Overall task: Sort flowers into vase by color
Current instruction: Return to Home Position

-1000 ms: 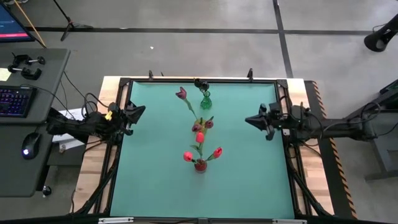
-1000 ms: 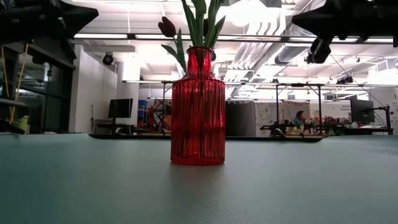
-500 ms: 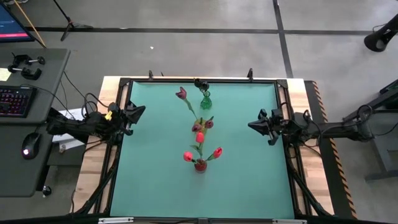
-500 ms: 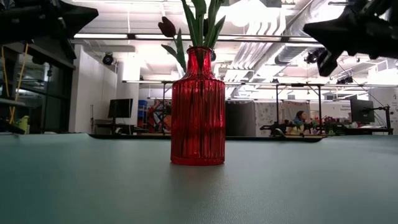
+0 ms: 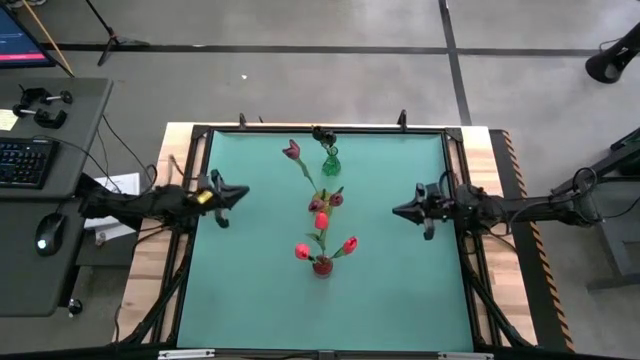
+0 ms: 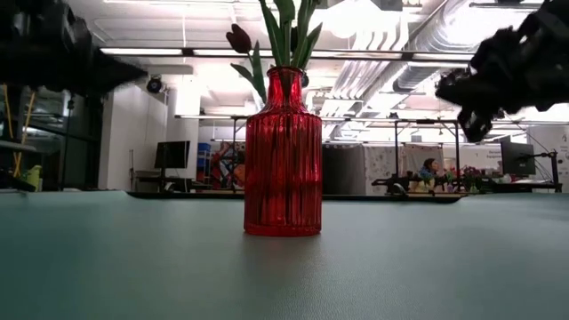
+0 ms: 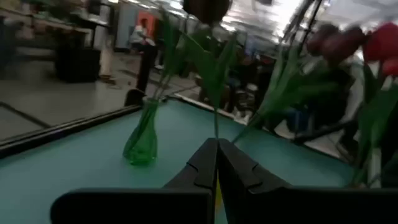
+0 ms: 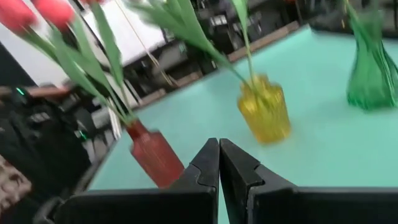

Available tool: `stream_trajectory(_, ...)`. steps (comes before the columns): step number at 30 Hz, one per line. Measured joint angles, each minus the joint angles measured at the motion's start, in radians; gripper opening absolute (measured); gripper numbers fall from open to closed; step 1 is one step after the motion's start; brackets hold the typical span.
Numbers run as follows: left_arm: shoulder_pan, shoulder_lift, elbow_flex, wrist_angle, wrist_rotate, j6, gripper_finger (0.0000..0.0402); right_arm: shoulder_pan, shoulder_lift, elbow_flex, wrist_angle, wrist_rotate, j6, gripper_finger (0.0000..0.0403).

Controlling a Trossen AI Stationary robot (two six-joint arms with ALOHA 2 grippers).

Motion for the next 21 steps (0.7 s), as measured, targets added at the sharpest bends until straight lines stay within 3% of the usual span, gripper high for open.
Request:
stream_trajectory(6, -0.01, 0.001, -0.002, 0.006, 0.062, 0.024, 0.0001, 0.001, -0.002, 0.0, -0.123, -0.001, 0.0, 0.0)
stream_trajectory(10, -0.01, 0.001, -0.002, 0.005, 0.063, 0.023, 0.0001, 0.006, -0.112, 0.0, -0.232, -0.001, -0.001, 0.0)
stream_trajectory(15, -0.01, 0.001, -0.002, 0.005, 0.061, 0.024, 0.0001, -0.003, -0.328, -0.001, -0.228, 0.009, 0.0, 0.0)
stream_trajectory(21, -0.015, 0.001, -0.002, 0.008, 0.066, 0.024, 0.0001, -0.029, -0.346, -0.001, -0.081, 0.015, 0.0, 0.0)
